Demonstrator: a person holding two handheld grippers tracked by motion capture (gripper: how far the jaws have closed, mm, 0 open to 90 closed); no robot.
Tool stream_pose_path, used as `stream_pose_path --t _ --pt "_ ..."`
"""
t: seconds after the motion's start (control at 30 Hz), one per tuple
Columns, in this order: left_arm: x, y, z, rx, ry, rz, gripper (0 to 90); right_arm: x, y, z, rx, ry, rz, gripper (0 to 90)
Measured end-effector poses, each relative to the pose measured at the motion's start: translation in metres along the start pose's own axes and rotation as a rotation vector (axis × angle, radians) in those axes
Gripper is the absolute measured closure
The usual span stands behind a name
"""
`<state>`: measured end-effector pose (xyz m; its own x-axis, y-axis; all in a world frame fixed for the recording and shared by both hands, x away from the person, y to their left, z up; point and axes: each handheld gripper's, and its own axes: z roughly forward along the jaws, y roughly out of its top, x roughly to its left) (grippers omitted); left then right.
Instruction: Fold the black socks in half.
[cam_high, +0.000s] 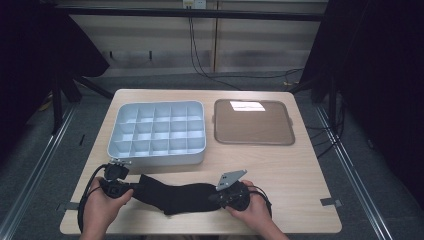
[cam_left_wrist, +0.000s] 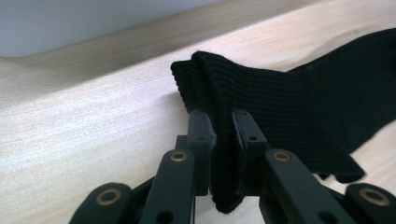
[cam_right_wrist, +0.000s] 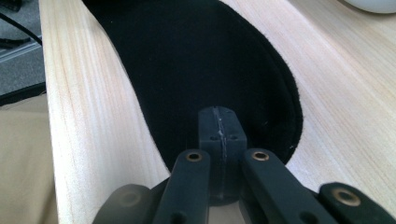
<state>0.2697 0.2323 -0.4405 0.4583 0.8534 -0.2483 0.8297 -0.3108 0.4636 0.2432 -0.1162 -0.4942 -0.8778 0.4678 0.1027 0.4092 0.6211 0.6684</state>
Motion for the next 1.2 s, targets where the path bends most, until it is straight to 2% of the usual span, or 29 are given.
stream_pose_path --t 0.43,0.87,1.2 --pt "-0.016 0.010 -0.010 -0.007 -0.026 0.034 79.3 0.001 0.001 0.001 -0.007 -0.006 0.007 90.0" --pt "-0.022 0.017 -0.014 -0.001 -0.053 0.051 79.3 0.001 0.002 0.002 -0.009 0.001 0.018 90.0" --pt "-0.043 0.024 -0.016 0.013 -0.083 0.081 79.3 0.002 0.002 0.004 -0.012 0.006 0.022 90.0"
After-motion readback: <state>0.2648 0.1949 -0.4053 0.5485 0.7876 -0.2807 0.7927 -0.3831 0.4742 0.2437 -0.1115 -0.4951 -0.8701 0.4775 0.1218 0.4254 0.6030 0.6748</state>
